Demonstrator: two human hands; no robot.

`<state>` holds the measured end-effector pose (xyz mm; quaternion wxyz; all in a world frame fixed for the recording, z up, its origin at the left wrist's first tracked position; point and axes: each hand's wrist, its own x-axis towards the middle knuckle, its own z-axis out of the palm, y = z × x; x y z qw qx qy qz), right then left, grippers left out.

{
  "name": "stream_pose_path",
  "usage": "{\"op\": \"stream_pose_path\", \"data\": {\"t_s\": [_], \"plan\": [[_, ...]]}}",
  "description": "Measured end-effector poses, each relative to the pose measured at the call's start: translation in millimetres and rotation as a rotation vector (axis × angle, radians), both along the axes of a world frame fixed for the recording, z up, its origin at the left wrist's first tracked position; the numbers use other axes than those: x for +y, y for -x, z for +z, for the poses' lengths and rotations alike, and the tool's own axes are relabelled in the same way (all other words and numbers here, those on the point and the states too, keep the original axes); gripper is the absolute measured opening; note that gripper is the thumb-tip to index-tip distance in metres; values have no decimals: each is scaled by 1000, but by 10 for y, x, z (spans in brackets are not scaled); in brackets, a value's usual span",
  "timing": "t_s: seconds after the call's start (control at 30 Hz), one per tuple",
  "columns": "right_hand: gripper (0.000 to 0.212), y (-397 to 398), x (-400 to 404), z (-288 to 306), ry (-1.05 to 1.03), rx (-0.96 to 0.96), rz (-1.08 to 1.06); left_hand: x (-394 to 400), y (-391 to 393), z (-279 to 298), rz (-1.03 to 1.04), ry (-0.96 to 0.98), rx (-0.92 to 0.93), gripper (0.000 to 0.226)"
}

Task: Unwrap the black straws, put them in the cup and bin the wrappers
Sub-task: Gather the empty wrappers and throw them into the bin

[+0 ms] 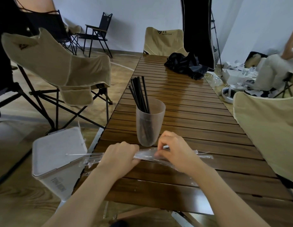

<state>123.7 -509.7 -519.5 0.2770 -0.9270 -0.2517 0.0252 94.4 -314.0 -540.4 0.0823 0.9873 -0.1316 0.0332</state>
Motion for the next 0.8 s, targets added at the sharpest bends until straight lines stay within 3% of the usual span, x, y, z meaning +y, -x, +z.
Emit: {"op": "stream_pose_path", "data": {"t_s": [0.2,0.23,0.3,0.33,0.37,0.43,0.5,0.6,0.7,0.8], "plan": [[20,3,-123,47,121,-23,-33,18,18,49,0,-20,1,13],[35,27,-107,72,130,16,-38,16,24,57,-5,-15,-2,12],[83,65,-69,73,190,127,-5,-8,40,75,-29,0,-13,13],[95,91,-33,58,278,137,30,-28,46,79,-43,9,-18,12],[94,112,-1,33,348,107,61,-49,50,87,-55,20,-26,11],[61,102,28,-45,424,-23,85,-78,48,94,-74,40,-44,12],[26,77,15,-61,372,-93,77,-55,35,98,-78,56,-26,21],[2,45,-31,-5,295,-42,75,48,10,111,-79,130,109,33],[14,27,-60,75,202,57,59,136,-3,146,-57,399,196,41],[9,4,-37,115,21,91,-9,75,4,163,-34,687,63,47]]}}
